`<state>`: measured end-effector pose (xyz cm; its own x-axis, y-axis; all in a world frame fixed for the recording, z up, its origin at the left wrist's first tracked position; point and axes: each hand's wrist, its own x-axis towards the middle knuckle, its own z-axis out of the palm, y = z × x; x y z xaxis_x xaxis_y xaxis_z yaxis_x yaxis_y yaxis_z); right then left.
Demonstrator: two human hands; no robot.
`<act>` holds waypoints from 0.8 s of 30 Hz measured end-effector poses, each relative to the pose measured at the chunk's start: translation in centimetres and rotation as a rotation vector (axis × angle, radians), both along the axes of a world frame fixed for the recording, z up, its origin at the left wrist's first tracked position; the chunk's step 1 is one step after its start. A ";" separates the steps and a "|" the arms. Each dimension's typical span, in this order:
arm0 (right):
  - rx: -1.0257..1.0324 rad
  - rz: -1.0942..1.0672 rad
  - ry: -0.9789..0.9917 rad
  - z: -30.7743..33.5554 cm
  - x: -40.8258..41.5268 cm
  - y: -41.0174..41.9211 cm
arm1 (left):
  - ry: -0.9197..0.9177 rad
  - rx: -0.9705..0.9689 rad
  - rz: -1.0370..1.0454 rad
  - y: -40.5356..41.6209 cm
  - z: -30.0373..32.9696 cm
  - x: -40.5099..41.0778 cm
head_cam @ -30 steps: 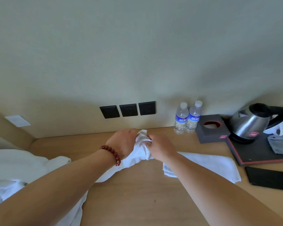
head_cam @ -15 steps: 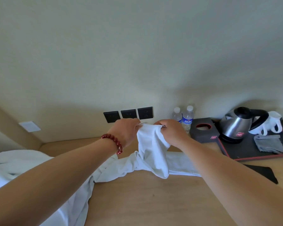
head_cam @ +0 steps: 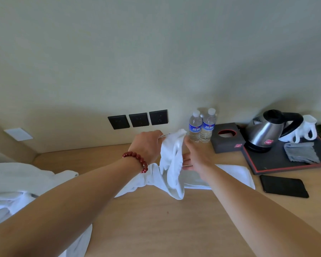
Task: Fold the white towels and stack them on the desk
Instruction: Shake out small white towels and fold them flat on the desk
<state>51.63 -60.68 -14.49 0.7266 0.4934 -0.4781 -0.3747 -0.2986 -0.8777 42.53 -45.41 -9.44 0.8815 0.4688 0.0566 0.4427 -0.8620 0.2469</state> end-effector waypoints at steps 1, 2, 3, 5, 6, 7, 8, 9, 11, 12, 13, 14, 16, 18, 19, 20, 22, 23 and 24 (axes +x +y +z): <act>-0.012 0.067 -0.015 -0.4 0.0 -0.1 | -0.015 -0.017 0.019 0.3 0.1 0.3; -0.050 0.134 -0.064 -1.0 0.1 -0.1 | -0.032 -0.035 0.035 0.5 0.3 0.7; -0.093 0.187 -0.111 -1.5 0.1 -0.1 | -0.048 -0.056 0.047 0.7 0.6 0.9; -0.213 0.249 -0.213 -2.1 -0.1 0.4 | -0.071 -0.082 0.035 1.0 1.7 1.4; -0.293 0.249 -0.300 -2.5 -0.1 0.8 | -0.082 -0.067 0.011 1.1 2.3 1.6; -0.345 0.233 -0.394 -2.9 0.3 1.4 | -0.092 -0.040 -0.012 1.3 2.9 1.7; -0.390 0.208 -0.479 -2.9 0.6 1.9 | -0.106 -0.018 -0.021 1.5 3.6 1.7; -0.420 0.189 -0.545 -2.7 0.7 2.3 | -0.128 -0.008 -0.015 1.8 4.2 1.8; -0.436 0.208 -0.608 -2.0 0.7 3.1 | -0.170 -0.007 0.033 2.9 5.6 1.9; -0.455 0.235 -0.618 -1.7 0.6 3.6 | -0.185 -0.004 0.062 3.6 6.3 1.9; -0.453 0.253 -0.648 -1.3 0.5 4.1 | -0.200 -0.002 0.086 4.2 7.0 1.9; -0.441 0.256 -0.675 -0.8 0.2 4.6 | -0.213 -0.007 0.104 4.8 7.5 1.9; -0.360 0.203 -0.715 0.0 -0.6 5.7 | -0.236 -0.042 0.124 5.6 8.4 1.7; -0.224 0.075 -0.814 0.9 -1.4 7.2 | -0.223 -0.060 0.112 5.8 9.0 1.5; -0.172 0.039 -0.887 1.3 -1.9 8.0 | -0.203 -0.048 0.099 5.7 9.1 1.4; -0.161 0.035 -0.957 2.1 -2.4 8.8 | -0.186 -0.033 0.087 5.7 9.1 1.3; -0.182 0.076 -1.001 3.1 -3.1 10.3 | -0.177 -0.012 0.057 5.6 9.2 1.0; -0.201 0.097 -0.983 3.6 -3.1 11.0 | -0.178 -0.003 0.042 5.7 9.3 0.8; -0.228 0.124 -0.949 4.2 -3.1 11.5 | -0.177 0.008 0.030 5.8 9.5 0.7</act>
